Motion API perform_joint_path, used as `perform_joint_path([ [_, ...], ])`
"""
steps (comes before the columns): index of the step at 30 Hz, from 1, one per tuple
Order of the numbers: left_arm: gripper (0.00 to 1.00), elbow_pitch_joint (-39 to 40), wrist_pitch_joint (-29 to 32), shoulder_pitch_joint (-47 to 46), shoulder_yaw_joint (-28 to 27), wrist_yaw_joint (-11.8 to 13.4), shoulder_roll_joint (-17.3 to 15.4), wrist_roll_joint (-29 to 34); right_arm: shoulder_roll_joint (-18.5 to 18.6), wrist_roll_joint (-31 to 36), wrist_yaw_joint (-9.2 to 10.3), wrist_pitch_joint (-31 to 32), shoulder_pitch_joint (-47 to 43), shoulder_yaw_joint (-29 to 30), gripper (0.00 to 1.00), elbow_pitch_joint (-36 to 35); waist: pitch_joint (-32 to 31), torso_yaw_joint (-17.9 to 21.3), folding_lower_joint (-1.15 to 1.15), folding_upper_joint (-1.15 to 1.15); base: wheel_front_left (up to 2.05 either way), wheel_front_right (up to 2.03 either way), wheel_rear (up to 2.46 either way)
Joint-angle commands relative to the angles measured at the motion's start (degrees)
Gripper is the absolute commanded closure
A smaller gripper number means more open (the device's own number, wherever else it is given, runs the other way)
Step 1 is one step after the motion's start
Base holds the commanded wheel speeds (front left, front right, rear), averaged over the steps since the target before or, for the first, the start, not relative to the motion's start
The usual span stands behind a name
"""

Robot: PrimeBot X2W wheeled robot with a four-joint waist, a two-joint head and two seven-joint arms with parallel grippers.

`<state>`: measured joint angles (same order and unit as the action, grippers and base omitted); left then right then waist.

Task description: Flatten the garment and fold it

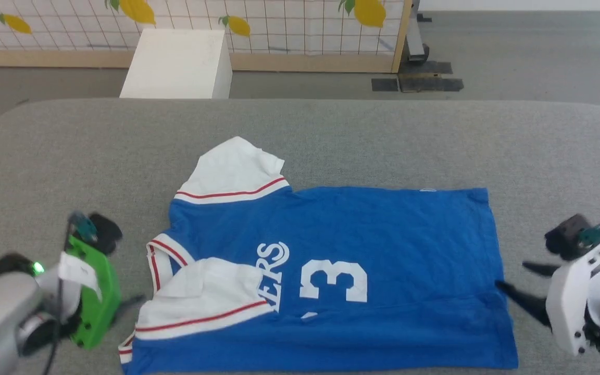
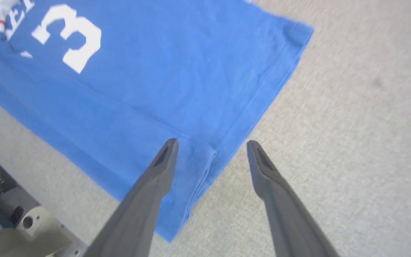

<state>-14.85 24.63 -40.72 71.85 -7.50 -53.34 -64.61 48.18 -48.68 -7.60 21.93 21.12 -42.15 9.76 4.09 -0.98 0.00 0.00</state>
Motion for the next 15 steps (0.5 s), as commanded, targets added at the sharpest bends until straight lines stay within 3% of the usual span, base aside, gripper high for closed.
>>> perform_joint_path([
  [1, 0.0, 0.7, -0.1, -2.5, -1.2, 0.2, -1.1, 0.8, -0.6, 1.5, 0.11, -2.4, -0.8, 2.0, 0.0, -0.7, -0.7, 0.6, 0.0, 0.0, 0.0, 0.0, 0.0],
  [7, 0.0, 0.4, -4.2, -10.1, -5.3, 2.8, -1.1, 5.7, -7.6, 8.9, 0.11, -12.8, -3.6, 14.9, 0.0, -2.2, 0.3, 2.4, 0.0, 0.0, 0.0, 0.0, 0.0],
  [15, 0.0, -6.5, -7.9, -18.3, -7.2, 5.0, 3.8, 12.1, -20.7, 22.3, 0.11, -21.2, -7.6, 31.5, 0.0, -9.2, 5.3, 6.7, 0.0, 0.0, 0.0, 0.0, 0.0],
])
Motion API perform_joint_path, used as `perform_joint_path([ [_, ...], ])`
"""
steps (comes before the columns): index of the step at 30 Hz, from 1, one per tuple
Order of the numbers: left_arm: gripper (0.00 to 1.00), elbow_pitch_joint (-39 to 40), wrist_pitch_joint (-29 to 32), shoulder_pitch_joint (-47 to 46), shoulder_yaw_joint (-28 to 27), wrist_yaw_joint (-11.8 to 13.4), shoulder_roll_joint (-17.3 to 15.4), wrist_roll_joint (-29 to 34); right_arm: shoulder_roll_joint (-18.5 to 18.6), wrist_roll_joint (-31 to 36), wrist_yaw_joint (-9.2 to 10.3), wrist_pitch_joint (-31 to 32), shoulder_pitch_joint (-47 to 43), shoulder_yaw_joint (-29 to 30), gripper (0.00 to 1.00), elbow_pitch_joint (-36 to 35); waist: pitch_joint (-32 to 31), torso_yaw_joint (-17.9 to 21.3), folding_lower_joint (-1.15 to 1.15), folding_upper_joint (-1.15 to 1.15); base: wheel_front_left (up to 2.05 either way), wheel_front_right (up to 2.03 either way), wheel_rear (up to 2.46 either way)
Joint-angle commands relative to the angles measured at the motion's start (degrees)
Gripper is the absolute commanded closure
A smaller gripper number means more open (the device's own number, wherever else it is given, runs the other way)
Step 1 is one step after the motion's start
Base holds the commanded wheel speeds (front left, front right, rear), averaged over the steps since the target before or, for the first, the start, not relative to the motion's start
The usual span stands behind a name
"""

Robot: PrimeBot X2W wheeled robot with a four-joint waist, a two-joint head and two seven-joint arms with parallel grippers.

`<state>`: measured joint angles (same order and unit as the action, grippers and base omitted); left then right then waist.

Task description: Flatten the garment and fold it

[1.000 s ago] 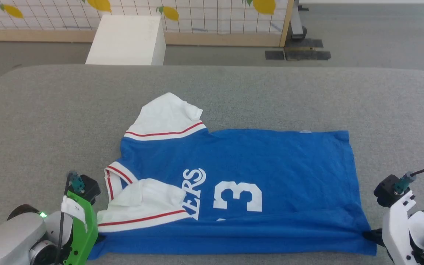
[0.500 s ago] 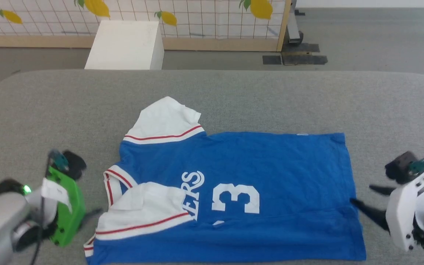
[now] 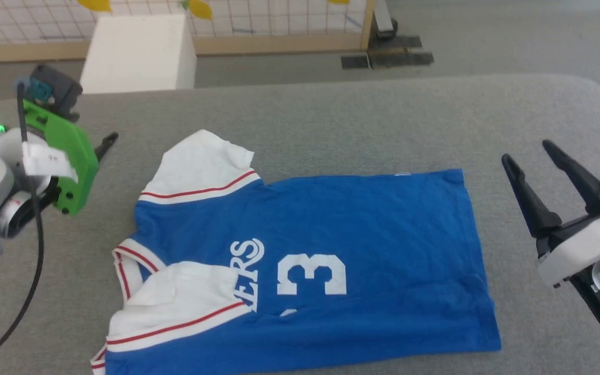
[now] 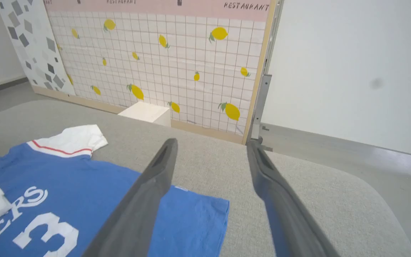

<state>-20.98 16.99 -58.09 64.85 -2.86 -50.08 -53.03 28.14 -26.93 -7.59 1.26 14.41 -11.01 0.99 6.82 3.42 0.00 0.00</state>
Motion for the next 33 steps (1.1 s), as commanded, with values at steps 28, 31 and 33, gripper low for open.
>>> perform_joint_path([
  [28, 0.0, -13.5, 29.9, -20.1, 5.2, -4.6, 5.3, -3.9, -24.5, 16.3, 0.1, -16.2, -5.1, 13.6, 0.0, -14.1, 21.7, 12.3, 0.0, 0.0, 0.0, 0.0, 0.0],
  [31, 0.0, -14.1, 31.9, -20.4, 5.9, -4.6, 4.9, -3.1, -24.6, 16.6, 0.1, -16.2, -4.3, 13.0, 0.0, -13.5, 22.6, 12.8, 0.0, 0.0, 0.0, 0.0, 0.0],
  [33, 0.0, -14.3, 32.9, -20.2, 6.4, -4.6, 4.6, -2.7, -24.7, 16.8, 0.1, -16.2, -3.8, 12.4, 0.0, -13.1, 23.0, 13.0, 0.0, 0.0, 0.0, 0.0, 0.0],
])
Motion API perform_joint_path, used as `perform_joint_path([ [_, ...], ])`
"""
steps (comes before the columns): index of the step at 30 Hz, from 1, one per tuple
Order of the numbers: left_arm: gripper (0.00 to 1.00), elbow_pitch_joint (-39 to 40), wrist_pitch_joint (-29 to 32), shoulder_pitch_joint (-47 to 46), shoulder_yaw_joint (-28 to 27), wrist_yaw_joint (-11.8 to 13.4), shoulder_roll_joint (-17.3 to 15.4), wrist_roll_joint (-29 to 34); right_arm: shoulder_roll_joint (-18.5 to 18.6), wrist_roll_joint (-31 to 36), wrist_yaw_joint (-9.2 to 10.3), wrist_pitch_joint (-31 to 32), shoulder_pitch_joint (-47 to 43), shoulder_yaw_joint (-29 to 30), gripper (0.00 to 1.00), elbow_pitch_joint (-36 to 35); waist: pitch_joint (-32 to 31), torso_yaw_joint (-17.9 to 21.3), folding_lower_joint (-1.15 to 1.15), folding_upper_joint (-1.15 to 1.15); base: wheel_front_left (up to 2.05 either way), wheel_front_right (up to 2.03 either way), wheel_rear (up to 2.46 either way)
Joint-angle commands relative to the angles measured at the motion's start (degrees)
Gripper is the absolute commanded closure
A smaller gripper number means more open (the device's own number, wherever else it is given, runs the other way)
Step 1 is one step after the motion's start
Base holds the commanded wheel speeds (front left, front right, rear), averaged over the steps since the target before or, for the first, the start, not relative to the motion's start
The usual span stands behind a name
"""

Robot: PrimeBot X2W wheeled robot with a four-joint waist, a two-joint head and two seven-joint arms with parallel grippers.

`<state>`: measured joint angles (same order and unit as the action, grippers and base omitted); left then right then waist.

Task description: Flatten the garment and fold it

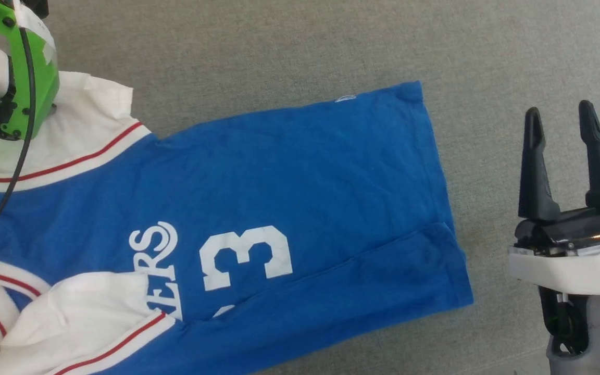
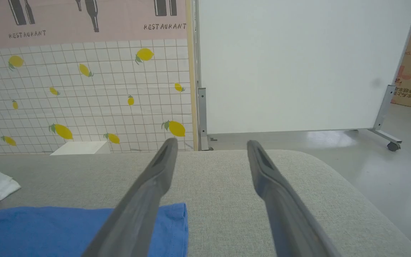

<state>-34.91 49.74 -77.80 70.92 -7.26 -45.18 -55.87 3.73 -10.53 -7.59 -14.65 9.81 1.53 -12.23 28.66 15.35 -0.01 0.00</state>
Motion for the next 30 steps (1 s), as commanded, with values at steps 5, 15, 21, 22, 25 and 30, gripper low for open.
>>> perform_joint_path([
  [5, 1.0, 0.6, 0.7, 1.0, 0.9, -0.2, -0.4, 0.0, 0.5, 2.1, 0.1, -0.3, 1.3, -1.1, 0.0, 1.1, 0.6, 0.8, 0.01, 0.0, 0.0, 0.0, 0.0],
  [15, 1.0, 3.3, -3.8, 3.1, 1.4, -0.2, 0.0, -1.4, 5.3, 3.5, 0.1, -0.3, 4.6, -1.9, 0.0, 4.1, -5.8, -2.2, 0.01, 0.0, 0.0, 0.0, 0.0],
  [21, 1.0, 4.3, -8.1, 5.2, 1.0, -0.2, 1.3, -3.3, 12.8, 2.6, 0.1, 6.0, 11.0, -4.5, 0.0, 6.8, -9.5, -4.8, 0.01, 0.0, 0.0, 0.0, 0.0],
  [22, 1.0, 4.6, -8.6, 5.5, 1.0, -0.2, 1.5, -3.6, 13.9, 1.9, 0.1, 7.8, 12.3, -5.3, 0.0, 7.2, -9.9, -5.1, 0.01, 0.0, 0.0, 0.0, 0.0],
  [25, 1.0, 6.3, -9.9, 6.1, 1.4, -0.2, 2.2, -3.3, 17.6, -1.5, 0.1, 15.8, 16.9, -8.2, 0.0, 9.7, -11.1, -6.5, 0.01, 0.0, 0.0, 0.0, 0.0],
  [30, 1.0, 9.1, -11.3, 6.5, 1.9, -0.2, 3.5, -2.8, 25.6, -9.2, 0.1, 31.0, 25.0, -18.0, 0.0, 16.0, -11.9, -8.6, 0.01, 0.0, 0.0, 0.0, 0.0],
])
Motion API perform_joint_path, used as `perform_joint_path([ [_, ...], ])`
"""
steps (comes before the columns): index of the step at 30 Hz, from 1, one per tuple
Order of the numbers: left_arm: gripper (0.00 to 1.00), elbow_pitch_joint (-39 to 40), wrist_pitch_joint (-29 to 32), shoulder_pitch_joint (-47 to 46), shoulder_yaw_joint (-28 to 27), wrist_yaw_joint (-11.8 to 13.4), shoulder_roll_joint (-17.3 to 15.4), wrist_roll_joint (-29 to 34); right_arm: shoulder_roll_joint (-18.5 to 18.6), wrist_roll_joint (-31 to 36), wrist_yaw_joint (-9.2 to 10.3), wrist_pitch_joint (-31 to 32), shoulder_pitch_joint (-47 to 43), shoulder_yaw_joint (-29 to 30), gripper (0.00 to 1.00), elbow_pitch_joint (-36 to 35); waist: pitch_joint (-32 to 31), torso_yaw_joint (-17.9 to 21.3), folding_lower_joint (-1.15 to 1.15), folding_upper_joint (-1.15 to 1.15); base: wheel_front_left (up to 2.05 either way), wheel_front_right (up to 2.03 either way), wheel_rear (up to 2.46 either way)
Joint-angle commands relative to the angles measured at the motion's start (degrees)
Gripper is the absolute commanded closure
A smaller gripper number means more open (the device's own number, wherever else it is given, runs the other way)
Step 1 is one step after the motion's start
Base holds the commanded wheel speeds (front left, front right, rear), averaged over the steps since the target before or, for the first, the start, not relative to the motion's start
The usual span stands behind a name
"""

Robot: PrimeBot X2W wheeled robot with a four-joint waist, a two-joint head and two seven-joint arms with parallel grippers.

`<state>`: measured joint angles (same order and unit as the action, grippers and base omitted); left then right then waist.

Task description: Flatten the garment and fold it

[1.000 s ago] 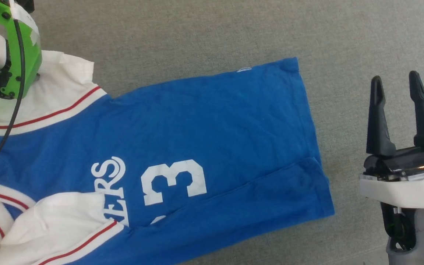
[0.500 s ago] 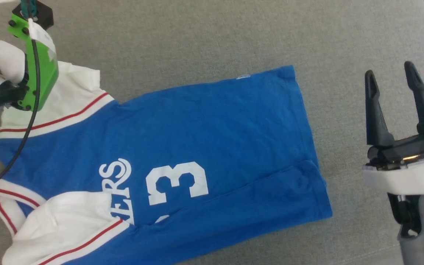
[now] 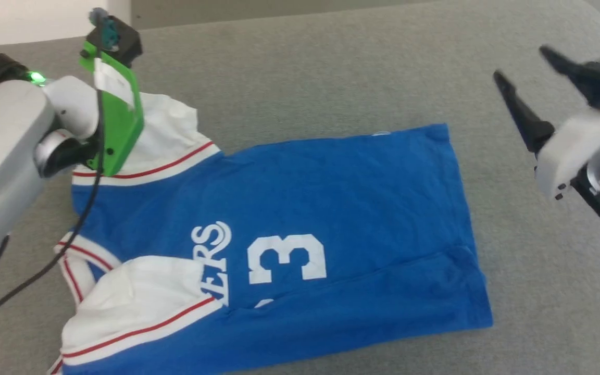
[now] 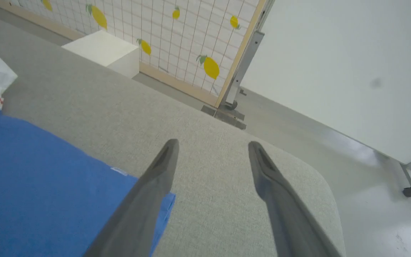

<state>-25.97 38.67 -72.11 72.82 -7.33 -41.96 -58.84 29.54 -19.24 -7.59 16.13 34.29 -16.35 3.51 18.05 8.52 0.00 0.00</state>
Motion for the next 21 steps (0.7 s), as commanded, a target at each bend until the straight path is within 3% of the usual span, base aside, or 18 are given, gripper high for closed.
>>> perform_joint_path([
  [1, 1.0, 0.5, -0.5, 0.8, 0.1, -0.1, 0.6, 0.3, 1.3, -2.5, 0.1, 3.9, 2.2, -2.8, 0.0, 1.7, -1.4, -2.2, 0.0, 0.0, 0.0, 0.0, 0.0],
  [6, 1.0, 1.2, -1.8, 0.8, 0.3, -0.2, 1.7, 0.3, 6.4, -11.2, 0.1, 19.0, 9.4, -15.2, 0.0, 7.2, -0.9, -4.1, 0.0, 0.0, 0.0, 0.0, 0.0],
  [12, 1.0, 2.0, -2.5, -0.4, 0.5, -0.2, 2.9, 0.7, 8.0, -19.5, 0.1, 31.7, 16.5, -25.0, 0.0, 13.1, 1.1, -6.3, 0.0, 0.0, 0.0, 0.0, 0.0],
  [16, 1.0, 2.5, -3.2, -1.7, 0.5, -0.2, 3.4, 0.9, 7.6, -23.2, 0.1, 35.5, 19.7, -27.2, 0.0, 17.6, 2.9, -7.6, 0.0, 0.0, 0.0, 0.0, 0.0],
  [21, 1.0, 3.0, -3.7, -2.9, 0.5, -0.2, 4.0, 1.4, 6.0, -24.7, 0.1, 34.3, 21.5, -27.3, 0.0, 23.8, 5.3, -9.0, 0.0, 0.0, 0.0, 0.0, 0.0],
])
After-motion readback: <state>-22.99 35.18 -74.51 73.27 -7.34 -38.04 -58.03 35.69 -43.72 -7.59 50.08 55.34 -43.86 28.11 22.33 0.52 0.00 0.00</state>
